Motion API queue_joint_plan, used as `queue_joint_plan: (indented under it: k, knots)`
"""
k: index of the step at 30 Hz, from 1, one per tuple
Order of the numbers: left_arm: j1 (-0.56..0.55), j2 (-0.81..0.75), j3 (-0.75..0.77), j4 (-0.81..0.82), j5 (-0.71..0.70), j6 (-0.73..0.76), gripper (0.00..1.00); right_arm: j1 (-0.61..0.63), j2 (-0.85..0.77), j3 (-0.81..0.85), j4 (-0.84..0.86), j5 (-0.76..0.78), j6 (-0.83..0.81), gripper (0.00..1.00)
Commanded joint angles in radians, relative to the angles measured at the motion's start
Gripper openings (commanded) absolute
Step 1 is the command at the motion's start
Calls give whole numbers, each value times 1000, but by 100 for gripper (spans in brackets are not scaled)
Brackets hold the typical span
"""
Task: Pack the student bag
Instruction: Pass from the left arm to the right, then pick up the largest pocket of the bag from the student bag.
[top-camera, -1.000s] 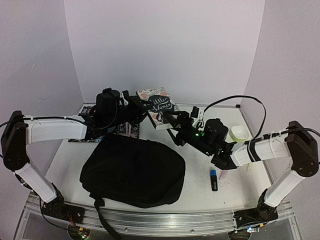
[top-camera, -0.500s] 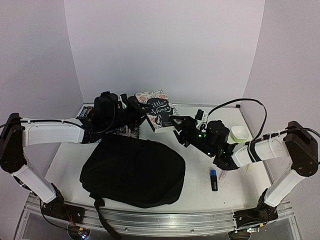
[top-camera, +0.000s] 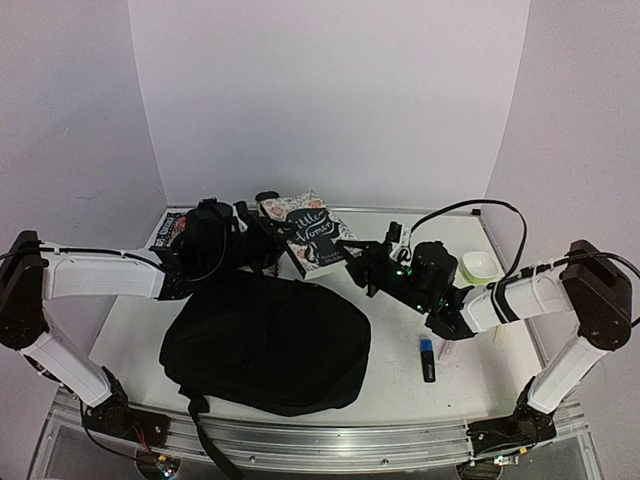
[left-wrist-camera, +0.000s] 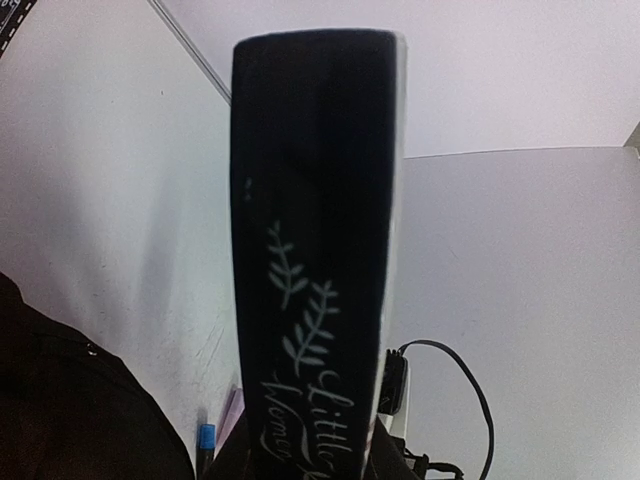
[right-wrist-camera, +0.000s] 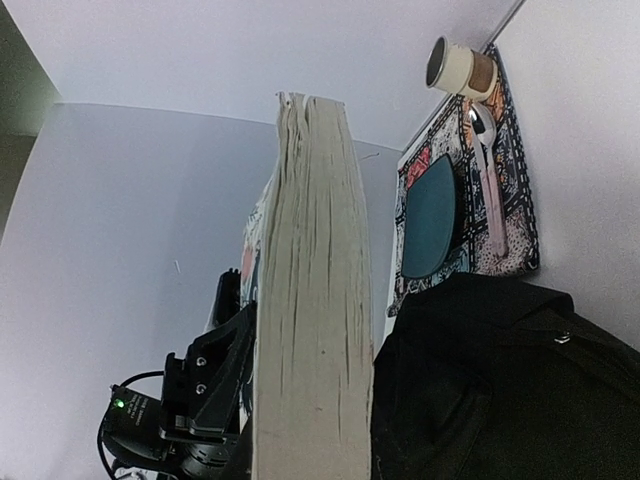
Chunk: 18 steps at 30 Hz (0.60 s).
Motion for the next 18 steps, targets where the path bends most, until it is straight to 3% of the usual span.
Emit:
queue_joint_plan:
  k: [1,6,10,14,18]
  knots:
    - [1,-140,-61,91,54,107,27,-97,-49,-30,651,-18,-38,0]
    - [0,-179,-102,17,88,200,42,-142,-98,-91,613,-50,-46,0]
    - [-19,-190,-58,-202,77,337,52,-173,-166,-154,541,-60,-74,0]
    - [-122,-147,102,-496,-54,500,61,-197,-256,-215,433,-64,-114,0]
    - [-220,-101,175,-639,-156,573,65,-210,-336,-283,396,-49,-125,0]
